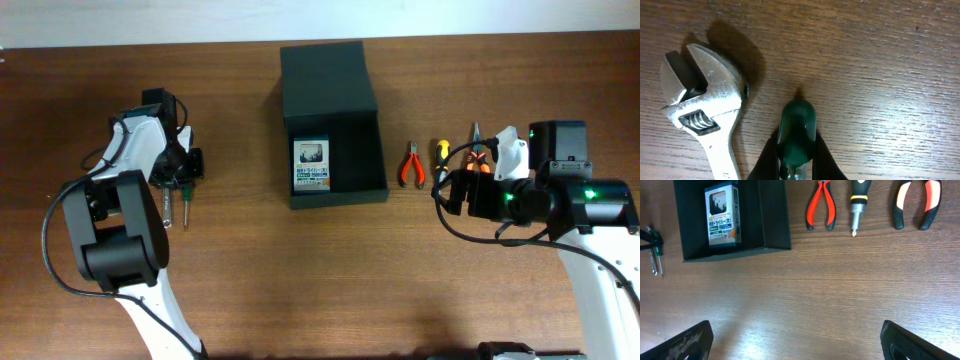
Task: Pack container
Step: 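Lower the left gripper and grasp the green screwdriver handle, then carry the green screwdriver into the box with the left gripper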
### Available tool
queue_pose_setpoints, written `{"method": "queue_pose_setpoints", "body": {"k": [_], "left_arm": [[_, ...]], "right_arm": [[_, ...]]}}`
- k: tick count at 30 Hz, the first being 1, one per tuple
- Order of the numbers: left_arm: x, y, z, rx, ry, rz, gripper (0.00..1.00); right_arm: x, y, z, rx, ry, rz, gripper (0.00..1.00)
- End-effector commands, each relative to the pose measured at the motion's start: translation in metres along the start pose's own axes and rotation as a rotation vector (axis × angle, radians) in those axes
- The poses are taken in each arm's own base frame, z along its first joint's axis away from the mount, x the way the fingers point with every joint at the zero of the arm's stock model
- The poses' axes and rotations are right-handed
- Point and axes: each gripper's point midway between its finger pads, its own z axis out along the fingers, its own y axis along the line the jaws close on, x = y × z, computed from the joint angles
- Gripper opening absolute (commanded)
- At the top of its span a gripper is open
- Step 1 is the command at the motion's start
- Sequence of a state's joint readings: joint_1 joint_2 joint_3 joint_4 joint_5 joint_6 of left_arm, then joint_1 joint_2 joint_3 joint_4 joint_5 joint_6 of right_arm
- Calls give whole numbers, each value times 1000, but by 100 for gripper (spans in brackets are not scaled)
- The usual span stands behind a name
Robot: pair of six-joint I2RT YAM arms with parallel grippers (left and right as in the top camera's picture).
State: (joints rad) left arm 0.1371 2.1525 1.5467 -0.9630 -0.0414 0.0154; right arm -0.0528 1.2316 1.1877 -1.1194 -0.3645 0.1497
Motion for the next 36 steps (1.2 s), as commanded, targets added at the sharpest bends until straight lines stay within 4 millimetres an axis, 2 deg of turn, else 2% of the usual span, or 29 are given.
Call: {"method": "queue_pose_setpoints", "body": {"k": [1, 16, 18, 24, 36], "left_arm": [[20, -4, 30, 18, 98, 19, 2], [15, -3, 24, 19, 84, 44, 2], [10, -3, 18, 19, 72, 44, 2], [-7, -1, -18, 18, 35, 43, 2], [-10, -1, -61, 21, 26, 44, 2]], "right_arm": [[-5, 0, -4, 2, -15, -1, 99], [-5, 0, -4, 2, -16, -1, 99], [-5, 0, -4, 2, -16, -1, 99], [-6, 0, -4, 2, -17, -1, 99], [-6, 0, -4, 2, -17, -2, 99]]}}
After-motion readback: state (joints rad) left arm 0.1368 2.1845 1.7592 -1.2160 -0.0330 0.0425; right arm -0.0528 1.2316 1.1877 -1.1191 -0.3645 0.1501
